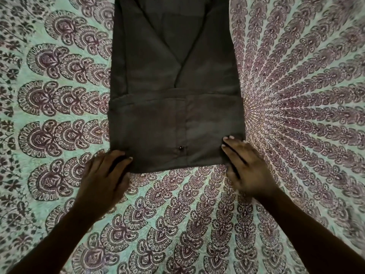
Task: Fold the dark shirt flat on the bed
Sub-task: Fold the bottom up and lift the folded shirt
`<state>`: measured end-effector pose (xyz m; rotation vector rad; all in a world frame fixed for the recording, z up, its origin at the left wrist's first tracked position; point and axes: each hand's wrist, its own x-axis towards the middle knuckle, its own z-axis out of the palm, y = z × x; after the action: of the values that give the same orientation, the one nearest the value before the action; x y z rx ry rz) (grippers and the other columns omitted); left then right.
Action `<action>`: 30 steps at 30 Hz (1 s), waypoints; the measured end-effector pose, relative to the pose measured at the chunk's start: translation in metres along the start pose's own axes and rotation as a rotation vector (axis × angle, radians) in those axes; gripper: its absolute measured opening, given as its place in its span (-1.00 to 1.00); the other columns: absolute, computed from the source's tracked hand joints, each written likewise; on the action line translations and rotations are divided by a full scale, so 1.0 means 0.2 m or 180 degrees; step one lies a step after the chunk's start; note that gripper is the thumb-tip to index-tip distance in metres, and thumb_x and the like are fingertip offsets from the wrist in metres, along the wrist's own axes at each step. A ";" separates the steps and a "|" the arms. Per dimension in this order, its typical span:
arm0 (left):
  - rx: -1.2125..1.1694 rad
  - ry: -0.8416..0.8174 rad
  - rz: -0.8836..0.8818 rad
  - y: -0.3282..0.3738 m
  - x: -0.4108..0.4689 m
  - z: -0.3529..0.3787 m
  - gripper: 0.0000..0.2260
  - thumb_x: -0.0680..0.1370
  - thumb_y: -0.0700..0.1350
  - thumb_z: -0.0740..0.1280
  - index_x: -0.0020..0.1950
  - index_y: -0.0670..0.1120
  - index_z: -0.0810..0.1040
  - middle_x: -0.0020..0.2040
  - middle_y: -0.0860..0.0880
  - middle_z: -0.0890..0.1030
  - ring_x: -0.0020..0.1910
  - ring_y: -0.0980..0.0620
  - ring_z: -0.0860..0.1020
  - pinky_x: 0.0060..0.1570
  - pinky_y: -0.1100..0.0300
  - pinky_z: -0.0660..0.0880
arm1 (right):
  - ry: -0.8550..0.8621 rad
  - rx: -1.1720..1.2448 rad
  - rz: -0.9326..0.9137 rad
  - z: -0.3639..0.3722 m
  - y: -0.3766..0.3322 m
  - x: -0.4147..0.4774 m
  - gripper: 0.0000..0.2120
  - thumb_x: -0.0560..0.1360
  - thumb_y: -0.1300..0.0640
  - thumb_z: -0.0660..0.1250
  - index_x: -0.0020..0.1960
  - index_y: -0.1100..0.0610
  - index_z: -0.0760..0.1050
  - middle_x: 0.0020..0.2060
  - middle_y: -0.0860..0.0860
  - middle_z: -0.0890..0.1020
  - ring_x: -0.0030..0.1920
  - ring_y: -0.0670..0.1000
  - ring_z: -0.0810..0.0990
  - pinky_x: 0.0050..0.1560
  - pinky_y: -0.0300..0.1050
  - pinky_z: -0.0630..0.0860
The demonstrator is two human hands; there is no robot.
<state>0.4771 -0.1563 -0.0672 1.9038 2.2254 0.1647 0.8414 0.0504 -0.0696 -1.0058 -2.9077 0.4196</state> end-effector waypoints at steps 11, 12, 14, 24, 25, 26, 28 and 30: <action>-0.1873 0.1517 -0.0799 0.09 0.59 -0.42 -0.77 0.70 -0.18 0.26 0.20 0.18 0.50 -0.07 0.30 0.57 -0.11 0.43 0.54 -0.18 0.57 0.42 | 0.1688 0.0952 0.0574 -0.31 0.06 0.51 -0.78 0.65 0.24 0.24 0.18 0.31 0.59 -0.02 0.20 0.65 -0.13 0.09 0.63 -0.11 -0.08 0.66; -0.1937 0.1583 -0.0809 0.08 0.67 -0.47 -0.71 0.71 -0.18 0.25 0.16 0.26 0.43 -0.06 0.28 0.56 -0.11 0.40 0.55 -0.20 0.58 0.40 | 0.1799 0.1022 0.0626 -0.36 0.07 0.60 -0.79 0.65 0.25 0.24 0.17 0.32 0.59 -0.03 0.20 0.66 -0.11 0.02 0.62 -0.05 -0.27 0.61; -0.1771 0.1613 -0.0699 0.02 0.84 -0.54 -0.70 0.68 -0.24 0.20 0.06 0.22 0.42 -0.12 0.09 0.51 -0.23 0.21 0.48 -0.21 0.57 0.36 | 0.1895 0.1132 0.0778 -0.45 0.10 0.75 -0.78 0.64 0.24 0.24 0.16 0.32 0.59 -0.03 0.20 0.66 -0.10 -0.13 0.54 -0.02 -0.53 0.46; -0.1408 0.1387 -0.0157 -0.32 1.60 -0.67 -0.67 0.44 -0.30 0.13 0.08 -0.25 0.62 0.02 -0.24 0.52 -0.04 -0.10 0.50 -0.06 0.13 0.38 | 0.2370 0.1206 0.0878 -0.62 0.34 1.51 -0.82 0.64 0.25 0.30 0.16 0.32 0.61 -0.01 0.17 0.72 -0.03 0.04 0.65 0.01 -0.36 0.43; -0.1370 0.1383 -0.0172 -0.34 1.67 -0.66 -0.68 0.45 -0.30 0.14 0.09 -0.25 0.61 0.03 -0.25 0.52 -0.03 -0.11 0.50 -0.04 0.12 0.38 | 0.2344 0.1254 0.0900 -0.62 0.37 1.59 -0.80 0.63 0.25 0.29 0.18 0.31 0.61 0.01 0.17 0.72 0.00 0.06 0.65 0.02 -0.31 0.44; -0.1339 0.1387 -0.0184 -0.37 1.73 -0.65 -0.69 0.46 -0.30 0.15 0.10 -0.24 0.60 0.03 -0.26 0.53 -0.02 -0.12 0.49 -0.01 0.13 0.37 | 0.2288 0.1296 0.0921 -0.62 0.40 1.67 -0.78 0.63 0.25 0.27 0.20 0.30 0.61 0.03 0.16 0.72 0.02 0.07 0.66 0.02 -0.29 0.45; -0.1238 0.1404 -0.0194 -0.41 1.86 -0.64 -0.69 0.47 -0.31 0.16 0.12 -0.24 0.60 0.04 -0.28 0.53 0.00 -0.10 0.48 0.03 0.17 0.33 | 0.2176 0.1284 0.0970 -0.61 0.47 1.81 -0.76 0.62 0.22 0.25 0.21 0.25 0.62 0.02 0.13 0.73 -0.01 0.08 0.66 -0.01 -0.28 0.47; -0.1106 0.1380 -0.0237 -0.45 2.00 -0.62 -0.69 0.49 -0.32 0.17 0.16 -0.23 0.59 0.08 -0.29 0.51 0.04 -0.12 0.47 0.07 0.14 0.35 | 0.2150 0.1311 0.1062 -0.61 0.53 1.95 -0.77 0.61 0.21 0.25 0.18 0.21 0.62 -0.01 0.13 0.73 -0.07 0.12 0.67 -0.05 -0.13 0.54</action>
<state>0.3039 0.2292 -0.0008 1.7129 2.3173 0.9658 0.6122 0.3971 -0.0009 -1.2505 -1.9690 0.5314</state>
